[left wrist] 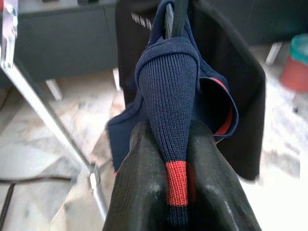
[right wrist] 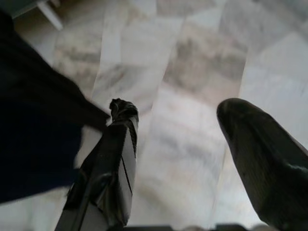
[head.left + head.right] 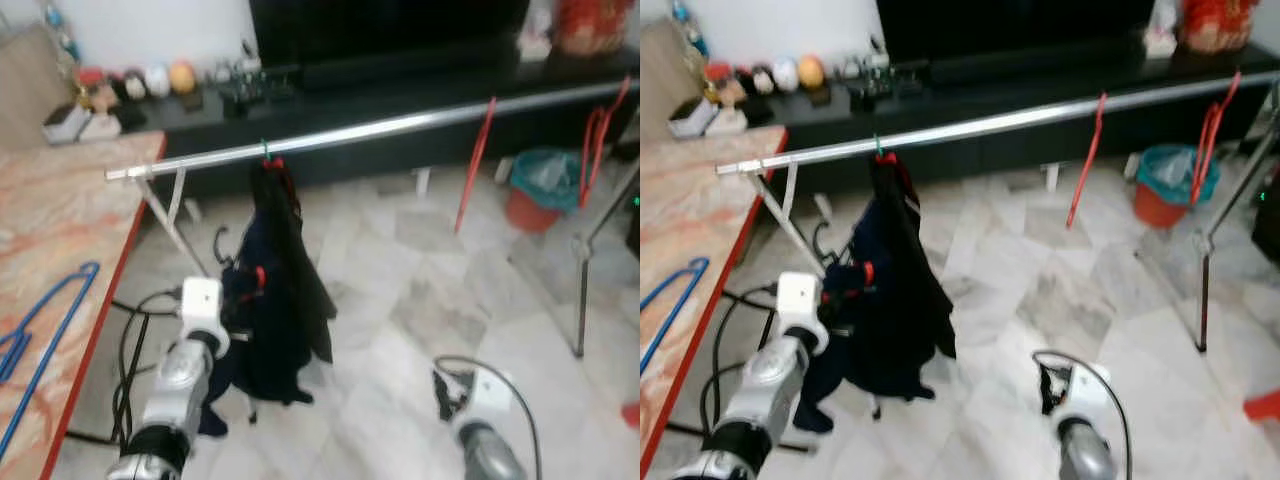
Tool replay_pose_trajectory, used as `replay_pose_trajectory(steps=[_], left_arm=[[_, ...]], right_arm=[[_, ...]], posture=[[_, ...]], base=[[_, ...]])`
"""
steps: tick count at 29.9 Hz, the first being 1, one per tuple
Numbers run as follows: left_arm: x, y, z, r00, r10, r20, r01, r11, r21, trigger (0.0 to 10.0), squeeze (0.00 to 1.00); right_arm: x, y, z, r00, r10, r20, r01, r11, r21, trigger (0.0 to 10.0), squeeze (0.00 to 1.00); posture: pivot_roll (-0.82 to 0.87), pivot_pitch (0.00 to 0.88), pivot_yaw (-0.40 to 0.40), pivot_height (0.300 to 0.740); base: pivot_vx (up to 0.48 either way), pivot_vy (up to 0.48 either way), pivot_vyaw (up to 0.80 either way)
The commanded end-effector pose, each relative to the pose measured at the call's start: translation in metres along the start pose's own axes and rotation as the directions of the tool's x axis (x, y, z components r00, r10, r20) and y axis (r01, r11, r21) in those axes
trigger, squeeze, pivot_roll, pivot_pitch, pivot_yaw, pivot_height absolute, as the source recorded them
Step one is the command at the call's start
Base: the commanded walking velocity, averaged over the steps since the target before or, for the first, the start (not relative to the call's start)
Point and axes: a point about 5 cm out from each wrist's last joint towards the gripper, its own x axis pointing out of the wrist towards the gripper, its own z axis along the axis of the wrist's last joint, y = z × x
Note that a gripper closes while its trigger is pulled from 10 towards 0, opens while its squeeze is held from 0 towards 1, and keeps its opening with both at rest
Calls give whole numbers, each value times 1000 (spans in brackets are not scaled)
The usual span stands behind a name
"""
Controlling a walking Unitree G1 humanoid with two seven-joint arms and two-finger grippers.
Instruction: Hang hanger
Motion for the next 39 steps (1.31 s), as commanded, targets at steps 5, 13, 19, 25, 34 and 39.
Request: replay_pose_trajectory(steps=[5, 13, 19, 25, 34, 39], left_arm=[[0, 13, 7, 999, 34, 27, -35, 999, 37, 10000, 0], [2, 13, 8, 998, 48, 28, -49, 998, 39, 10000, 0], [1, 15, 8, 998, 58, 31, -59, 997, 46, 10000, 0], [1, 19, 8, 996, 79, 29, -80, 996, 45, 10000, 0], [5, 24, 13, 991, 130, 41, -132, 990, 49, 10000, 0], [8, 28, 16, 984, 176, 34, -177, 984, 17, 10000, 0]], right_arm=[[0, 14, -6, 999, 38, -27, -38, 999, 26, 10000, 0], [0, 15, -6, 999, 47, -25, -46, 998, 33, 10000, 0], [0, 15, -6, 998, 53, -26, -52, 998, 36, 10000, 0], [0, 16, -7, 998, 63, -30, -62, 998, 31, 10000, 0], [0, 19, -6, 997, 74, -25, -73, 997, 31, 10000, 0], [0, 20, -6, 997, 76, -24, -76, 997, 35, 10000, 0]], posture=[[-32, 5, 81, 740], [-31, 9, 79, 740], [-30, 8, 77, 740], [-30, 9, 75, 740], [-33, 9, 80, 740], [-34, 11, 82, 740]], base=[[302, 0, 0], [301, 0, 0], [302, 0, 0], [304, 0, 0], [295, 0, 0], [105, 0, 0]])
